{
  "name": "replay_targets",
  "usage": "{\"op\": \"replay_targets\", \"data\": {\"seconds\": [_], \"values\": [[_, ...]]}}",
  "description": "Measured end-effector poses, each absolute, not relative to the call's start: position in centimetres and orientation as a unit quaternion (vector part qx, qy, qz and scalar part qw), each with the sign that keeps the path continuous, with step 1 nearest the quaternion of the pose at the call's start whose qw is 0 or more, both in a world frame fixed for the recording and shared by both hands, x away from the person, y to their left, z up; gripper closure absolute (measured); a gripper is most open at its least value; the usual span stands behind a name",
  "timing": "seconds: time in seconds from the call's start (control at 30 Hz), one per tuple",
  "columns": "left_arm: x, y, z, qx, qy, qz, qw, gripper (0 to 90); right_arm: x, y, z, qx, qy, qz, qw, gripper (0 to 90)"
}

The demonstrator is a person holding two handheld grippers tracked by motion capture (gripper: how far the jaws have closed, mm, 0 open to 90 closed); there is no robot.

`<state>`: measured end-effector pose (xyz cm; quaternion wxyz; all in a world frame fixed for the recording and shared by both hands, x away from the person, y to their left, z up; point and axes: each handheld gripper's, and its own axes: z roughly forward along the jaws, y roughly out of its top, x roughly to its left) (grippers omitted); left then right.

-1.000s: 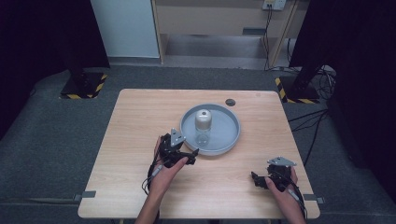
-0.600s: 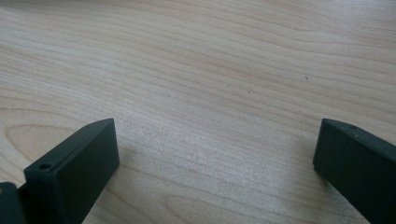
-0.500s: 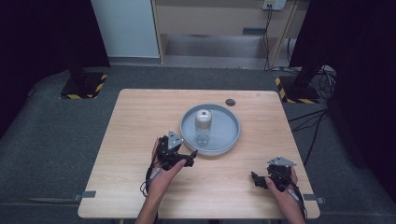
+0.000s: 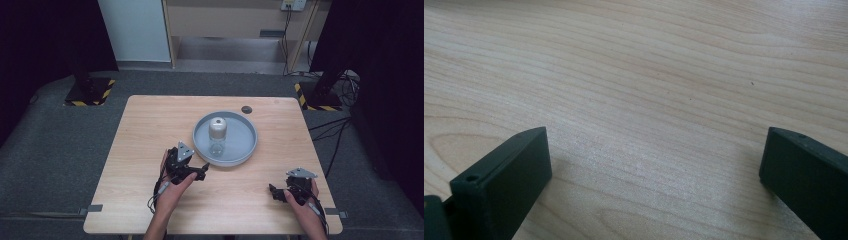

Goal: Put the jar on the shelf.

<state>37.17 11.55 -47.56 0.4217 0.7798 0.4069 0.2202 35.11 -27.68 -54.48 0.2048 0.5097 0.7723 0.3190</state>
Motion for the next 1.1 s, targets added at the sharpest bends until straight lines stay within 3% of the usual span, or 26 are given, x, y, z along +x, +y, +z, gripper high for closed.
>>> {"op": "replay_targets", "data": {"seconds": [1.1], "values": [[35.9, 13.6, -48.1, 0.777, 0.43, 0.218, 0.405, 2.4, 35.1, -27.7, -54.5, 0.51, 0.772, 0.319, 0.205, 0.2]]}}
